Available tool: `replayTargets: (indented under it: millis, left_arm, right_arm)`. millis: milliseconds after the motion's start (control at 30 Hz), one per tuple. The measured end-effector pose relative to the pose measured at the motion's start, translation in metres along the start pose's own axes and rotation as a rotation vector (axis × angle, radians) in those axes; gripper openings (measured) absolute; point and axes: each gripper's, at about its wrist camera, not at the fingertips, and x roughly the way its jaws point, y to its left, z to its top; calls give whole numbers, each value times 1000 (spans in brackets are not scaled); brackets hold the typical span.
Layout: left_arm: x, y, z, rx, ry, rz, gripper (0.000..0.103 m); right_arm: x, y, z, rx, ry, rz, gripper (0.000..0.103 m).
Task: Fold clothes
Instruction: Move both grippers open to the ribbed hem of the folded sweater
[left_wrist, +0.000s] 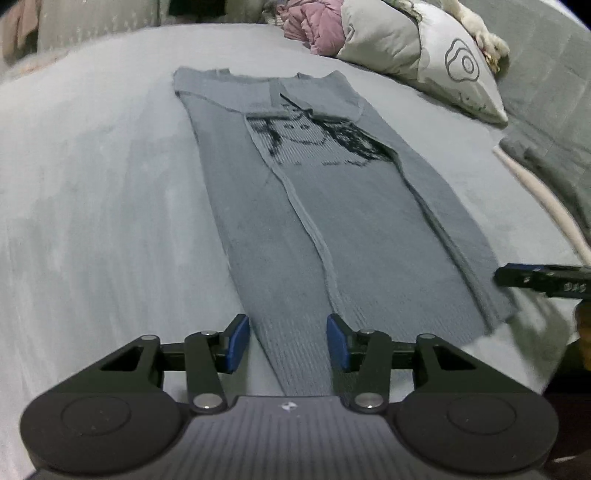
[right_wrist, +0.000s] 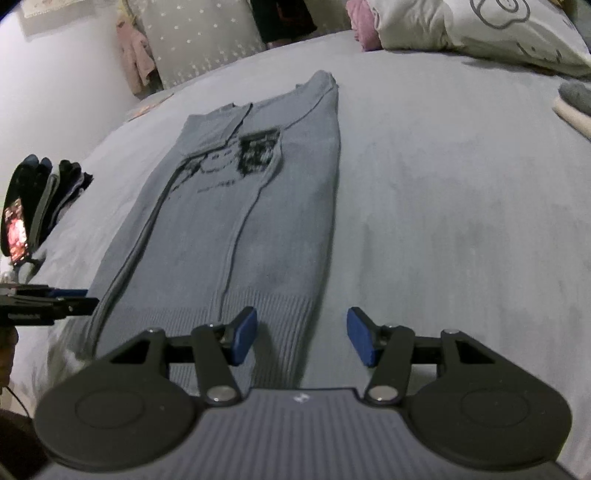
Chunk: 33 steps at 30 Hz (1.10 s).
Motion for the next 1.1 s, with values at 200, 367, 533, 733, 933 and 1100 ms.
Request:
replayTargets:
  millis: [200,367,533,733,933,1100]
  left_arm:
    - [-4,-9,-19,0,-11,23,38]
    - [-3,-19,-31,33,-61,62,39]
    - [-8,-21,-39,18,-90,82,39]
    - [-15,-19,-52,-41,-111,71,39]
    - [-15,-23,-55,-18,-128,83,39]
    - [-18,-23,-59,21,-137,52,47]
  right_arm:
    - [-4,8,-10,-26,14,26,58]
    - [-2,19,-24,-92,-7,-18,58]
    - [-4,21,-27,-94,-9,-19,58]
    - [-8,22,-33,-86,7,1,58]
    - [-10,17,-35,-45,8,30,57]
    - [-16,6,-37,4,9,77,53]
